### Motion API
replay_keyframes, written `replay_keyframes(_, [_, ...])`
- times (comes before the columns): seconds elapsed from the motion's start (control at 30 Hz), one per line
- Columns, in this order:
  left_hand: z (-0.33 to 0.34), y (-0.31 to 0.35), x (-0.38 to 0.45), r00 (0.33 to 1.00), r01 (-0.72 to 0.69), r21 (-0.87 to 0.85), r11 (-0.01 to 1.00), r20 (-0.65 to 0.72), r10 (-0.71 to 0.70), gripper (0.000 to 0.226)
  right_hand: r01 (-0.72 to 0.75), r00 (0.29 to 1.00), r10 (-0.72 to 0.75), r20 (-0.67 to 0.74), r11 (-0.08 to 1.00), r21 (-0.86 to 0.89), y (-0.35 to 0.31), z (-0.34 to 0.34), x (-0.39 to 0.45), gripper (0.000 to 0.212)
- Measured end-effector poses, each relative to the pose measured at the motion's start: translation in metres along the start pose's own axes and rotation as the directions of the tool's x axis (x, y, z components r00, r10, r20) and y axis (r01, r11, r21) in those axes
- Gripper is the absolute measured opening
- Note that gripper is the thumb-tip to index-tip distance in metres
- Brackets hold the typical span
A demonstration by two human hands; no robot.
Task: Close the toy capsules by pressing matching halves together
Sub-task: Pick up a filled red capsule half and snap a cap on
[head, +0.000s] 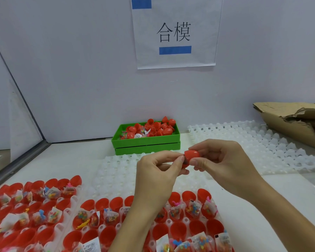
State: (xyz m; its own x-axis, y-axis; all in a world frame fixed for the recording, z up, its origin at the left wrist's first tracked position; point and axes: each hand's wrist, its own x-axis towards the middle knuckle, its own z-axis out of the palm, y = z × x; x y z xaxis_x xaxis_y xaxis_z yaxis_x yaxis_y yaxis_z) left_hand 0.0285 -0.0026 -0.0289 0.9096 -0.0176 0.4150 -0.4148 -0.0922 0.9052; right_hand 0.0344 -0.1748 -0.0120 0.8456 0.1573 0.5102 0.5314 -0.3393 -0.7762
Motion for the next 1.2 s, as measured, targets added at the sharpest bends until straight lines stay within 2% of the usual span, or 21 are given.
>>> replay_keyframes(0.2, [-0.0048, 0.0006, 0.0023, 0.999, 0.034, -0.014, 0.999, 0.018, -0.034, 0.012, 0.009, 1.000, -0.009, 0.005, 1.000, -0.016, 0.0018, 0.0035, -0.0008, 0.024])
replay_keyframes(0.43, [-0.0004, 0.0019, -0.0014, 0.998, -0.037, 0.087, 0.996, 0.048, 0.033, 0.026, 0.013, 0.998, -0.016, -0.062, 0.998, -0.057, 0.0014, 0.0011, 0.0001, 0.020])
replay_keyframes(0.6, [-0.0011, 0.0034, 0.0006, 1.000, 0.004, -0.010, 1.000, -0.005, -0.004, 0.033, 0.008, 0.999, -0.008, -0.053, 1.000, 0.006, 0.0003, 0.0016, -0.0007, 0.022])
replay_keyframes(0.77, [-0.0028, 0.0061, 0.0021, 1.000, -0.019, -0.062, 0.998, 0.010, 0.019, 0.016, 0.021, 0.999, -0.019, -0.041, 0.998, 0.057, -0.0028, 0.0015, -0.0006, 0.029])
replay_keyframes(0.97, [0.0007, 0.0059, -0.0002, 0.996, -0.084, 0.018, 0.996, 0.027, 0.084, 0.015, 0.027, 0.999, -0.023, -0.048, 0.997, 0.066, -0.0030, 0.0015, -0.0003, 0.029])
replay_keyframes(1.2, [0.0050, 0.0030, -0.0005, 0.997, -0.058, 0.057, 0.997, -0.040, 0.060, 0.009, 0.018, 0.999, -0.016, -0.043, 0.999, 0.042, -0.0020, 0.0044, -0.0014, 0.029])
